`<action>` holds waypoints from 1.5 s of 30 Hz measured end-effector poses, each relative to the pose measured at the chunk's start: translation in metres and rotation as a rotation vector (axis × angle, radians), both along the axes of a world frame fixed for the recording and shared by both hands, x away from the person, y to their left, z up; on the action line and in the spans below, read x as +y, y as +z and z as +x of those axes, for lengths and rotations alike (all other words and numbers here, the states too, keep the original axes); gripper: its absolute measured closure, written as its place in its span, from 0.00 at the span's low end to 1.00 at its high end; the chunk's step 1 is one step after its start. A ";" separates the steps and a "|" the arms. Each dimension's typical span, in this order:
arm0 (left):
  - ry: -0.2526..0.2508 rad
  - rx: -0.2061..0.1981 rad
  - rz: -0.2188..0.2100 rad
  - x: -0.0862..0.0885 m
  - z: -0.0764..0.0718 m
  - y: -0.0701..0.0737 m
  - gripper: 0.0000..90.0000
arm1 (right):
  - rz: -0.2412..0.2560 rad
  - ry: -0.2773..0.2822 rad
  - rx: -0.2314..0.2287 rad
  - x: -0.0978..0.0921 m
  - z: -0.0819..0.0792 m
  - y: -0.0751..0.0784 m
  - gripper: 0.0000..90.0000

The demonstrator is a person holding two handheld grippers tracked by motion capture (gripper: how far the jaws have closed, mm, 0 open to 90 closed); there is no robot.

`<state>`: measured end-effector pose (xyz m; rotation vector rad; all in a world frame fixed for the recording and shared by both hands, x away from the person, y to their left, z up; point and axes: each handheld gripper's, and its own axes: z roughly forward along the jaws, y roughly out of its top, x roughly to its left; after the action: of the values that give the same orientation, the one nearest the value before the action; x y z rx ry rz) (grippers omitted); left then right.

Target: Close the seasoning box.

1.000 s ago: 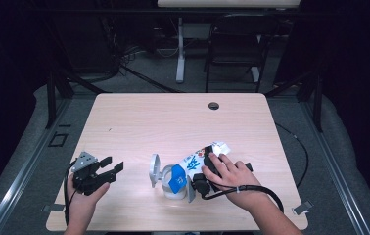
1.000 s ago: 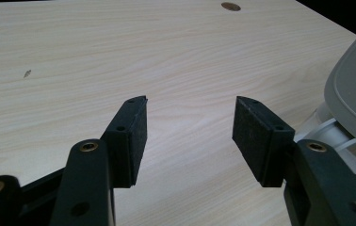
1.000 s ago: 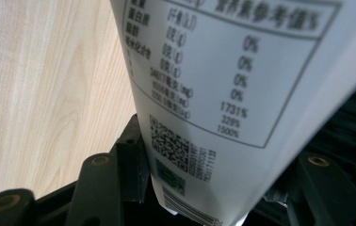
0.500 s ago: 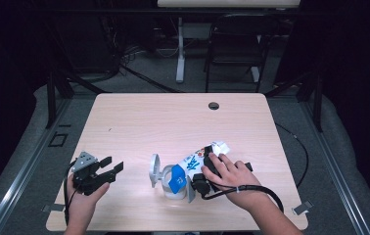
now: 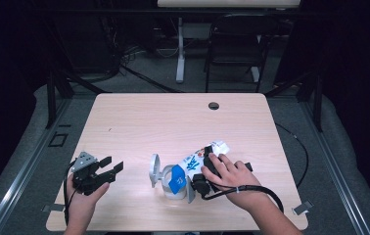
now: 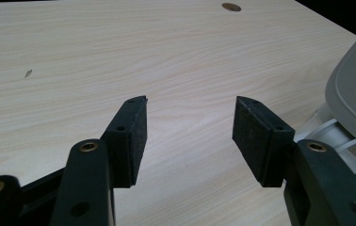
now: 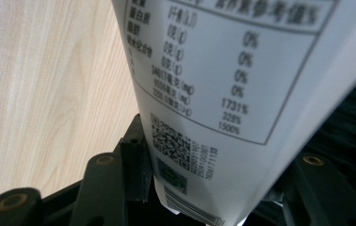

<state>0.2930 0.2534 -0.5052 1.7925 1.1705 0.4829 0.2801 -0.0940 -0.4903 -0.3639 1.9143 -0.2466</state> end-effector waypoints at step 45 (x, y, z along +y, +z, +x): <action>0.003 -0.006 -0.004 0.001 0.000 0.001 0.51 | -0.014 0.019 -0.016 0.004 -0.004 0.002 0.62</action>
<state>0.2926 0.2544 -0.5037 1.7852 1.1691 0.4865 0.2758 -0.0903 -0.4878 -0.3880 1.8934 -0.2499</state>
